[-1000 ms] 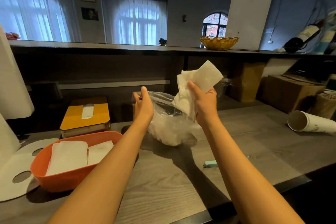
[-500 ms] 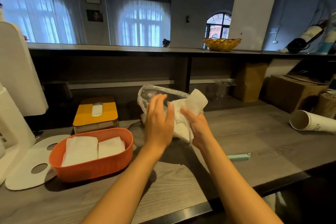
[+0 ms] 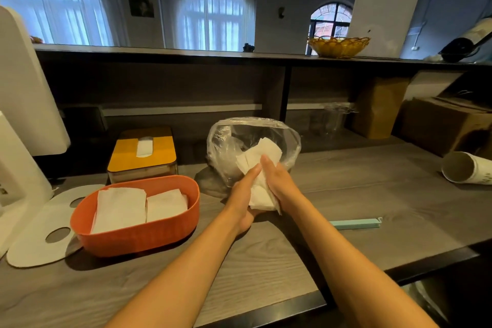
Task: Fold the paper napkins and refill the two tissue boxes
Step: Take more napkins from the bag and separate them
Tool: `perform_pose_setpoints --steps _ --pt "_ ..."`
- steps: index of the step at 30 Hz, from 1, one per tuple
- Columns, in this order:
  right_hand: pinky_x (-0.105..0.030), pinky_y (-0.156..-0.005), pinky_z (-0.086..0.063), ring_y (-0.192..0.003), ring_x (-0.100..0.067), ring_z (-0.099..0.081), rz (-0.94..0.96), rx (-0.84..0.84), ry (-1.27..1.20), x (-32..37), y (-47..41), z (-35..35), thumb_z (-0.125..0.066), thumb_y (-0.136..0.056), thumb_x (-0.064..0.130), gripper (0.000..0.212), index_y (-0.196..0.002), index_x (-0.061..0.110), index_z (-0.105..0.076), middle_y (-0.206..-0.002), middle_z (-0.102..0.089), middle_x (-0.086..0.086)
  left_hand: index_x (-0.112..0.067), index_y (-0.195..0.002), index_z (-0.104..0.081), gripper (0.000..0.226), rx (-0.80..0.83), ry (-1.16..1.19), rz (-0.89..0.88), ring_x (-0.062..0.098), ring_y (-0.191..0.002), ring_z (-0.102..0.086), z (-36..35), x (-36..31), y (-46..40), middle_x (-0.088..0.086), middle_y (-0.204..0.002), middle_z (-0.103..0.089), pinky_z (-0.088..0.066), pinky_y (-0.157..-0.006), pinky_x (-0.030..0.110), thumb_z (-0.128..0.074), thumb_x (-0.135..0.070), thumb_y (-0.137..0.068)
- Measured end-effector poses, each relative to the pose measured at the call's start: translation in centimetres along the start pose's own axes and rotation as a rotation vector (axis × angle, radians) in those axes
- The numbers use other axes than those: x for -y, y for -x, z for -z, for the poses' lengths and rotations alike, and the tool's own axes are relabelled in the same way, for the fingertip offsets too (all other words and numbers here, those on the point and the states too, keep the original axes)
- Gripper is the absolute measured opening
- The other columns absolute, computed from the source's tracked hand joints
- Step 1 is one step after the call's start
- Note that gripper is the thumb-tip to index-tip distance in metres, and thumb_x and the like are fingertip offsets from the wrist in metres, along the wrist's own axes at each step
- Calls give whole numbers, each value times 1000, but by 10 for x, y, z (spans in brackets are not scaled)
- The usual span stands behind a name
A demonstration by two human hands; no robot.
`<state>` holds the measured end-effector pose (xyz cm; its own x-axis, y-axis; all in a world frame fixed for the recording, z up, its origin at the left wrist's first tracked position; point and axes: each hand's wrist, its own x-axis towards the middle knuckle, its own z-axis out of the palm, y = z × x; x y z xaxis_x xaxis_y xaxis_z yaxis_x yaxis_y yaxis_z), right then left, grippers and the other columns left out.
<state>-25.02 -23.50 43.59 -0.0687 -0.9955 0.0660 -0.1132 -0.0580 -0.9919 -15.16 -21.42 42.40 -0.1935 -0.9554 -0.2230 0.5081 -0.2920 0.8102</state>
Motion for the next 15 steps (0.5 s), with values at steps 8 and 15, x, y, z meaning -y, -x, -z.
perform_pose_setpoints --steps 8,15 --pt "-51 -95 -51 -107 -22 -64 208 -129 280 -26 -11 -12 -21 -101 60 58 -108 24 -66 -111 -70 -4 -18 -106 -67 11 -71 40 12 30 -93 -73 9 7 -25 11 -98 -76 -59 -83 47 -63 -25 -98" --pt "-34 -58 -43 -65 -15 -57 201 -379 238 -26 -15 2 -53 -99 32 33 -72 18 -63 -66 -60 4 -14 -121 -61 21 -51 136 39 32 -92 -70 13 2 -23 14 -105 -72 -58 -74 49 -55 -22 -103"
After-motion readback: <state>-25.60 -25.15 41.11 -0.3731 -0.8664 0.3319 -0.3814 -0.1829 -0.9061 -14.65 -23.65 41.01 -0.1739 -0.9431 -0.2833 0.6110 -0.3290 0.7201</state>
